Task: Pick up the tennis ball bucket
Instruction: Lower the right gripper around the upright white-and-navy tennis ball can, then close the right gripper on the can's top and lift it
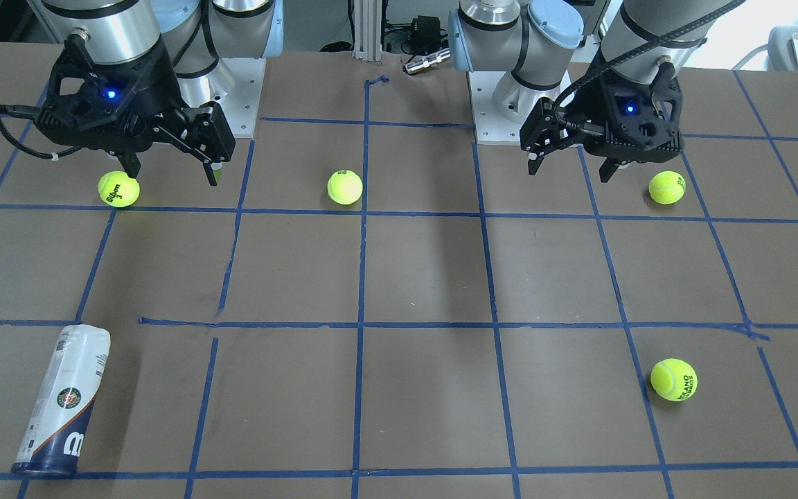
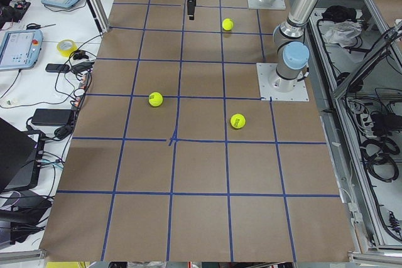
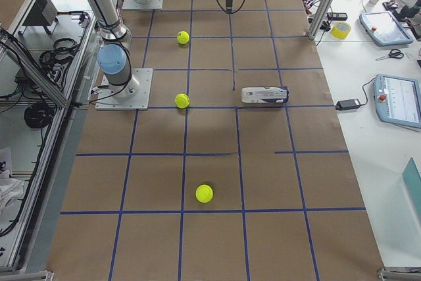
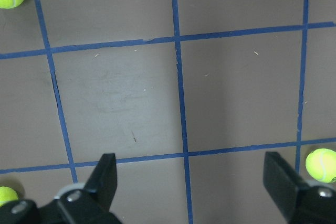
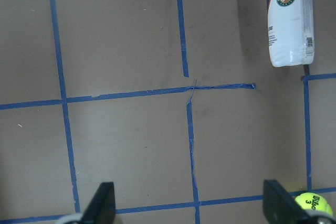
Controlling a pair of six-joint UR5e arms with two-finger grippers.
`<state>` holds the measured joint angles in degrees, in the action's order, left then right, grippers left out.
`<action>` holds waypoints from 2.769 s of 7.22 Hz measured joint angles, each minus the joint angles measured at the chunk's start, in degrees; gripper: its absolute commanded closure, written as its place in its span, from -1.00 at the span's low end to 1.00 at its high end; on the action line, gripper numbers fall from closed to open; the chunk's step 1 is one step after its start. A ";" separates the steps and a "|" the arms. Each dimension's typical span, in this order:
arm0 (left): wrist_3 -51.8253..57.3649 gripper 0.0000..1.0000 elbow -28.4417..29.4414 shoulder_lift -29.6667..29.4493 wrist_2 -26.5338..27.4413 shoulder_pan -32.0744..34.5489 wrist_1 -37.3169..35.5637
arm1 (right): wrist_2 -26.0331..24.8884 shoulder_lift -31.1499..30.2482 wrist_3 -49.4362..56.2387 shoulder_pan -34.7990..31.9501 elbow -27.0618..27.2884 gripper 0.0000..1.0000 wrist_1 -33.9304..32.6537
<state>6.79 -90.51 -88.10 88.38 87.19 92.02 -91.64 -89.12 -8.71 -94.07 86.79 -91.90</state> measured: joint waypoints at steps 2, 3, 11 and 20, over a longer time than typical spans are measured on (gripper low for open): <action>-0.02 -1.00 -0.01 0.02 -0.03 0.00 0.00 | -0.34 0.00 0.06 0.06 0.22 -0.95 0.02; -0.02 -1.00 -0.02 0.01 -0.04 0.00 0.00 | -0.32 0.09 0.04 0.12 0.30 -1.00 -0.48; -0.02 -1.00 -0.10 0.03 0.02 0.00 -0.02 | 0.23 12.54 21.24 15.67 -0.77 -1.00 -10.67; -0.02 -1.00 -0.25 0.00 0.03 -0.09 -0.51 | 0.93 34.75 26.37 18.82 -4.28 -1.00 -26.92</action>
<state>6.77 -90.76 -88.10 88.42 87.10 91.51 -90.71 -54.38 17.67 -75.25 82.51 -118.82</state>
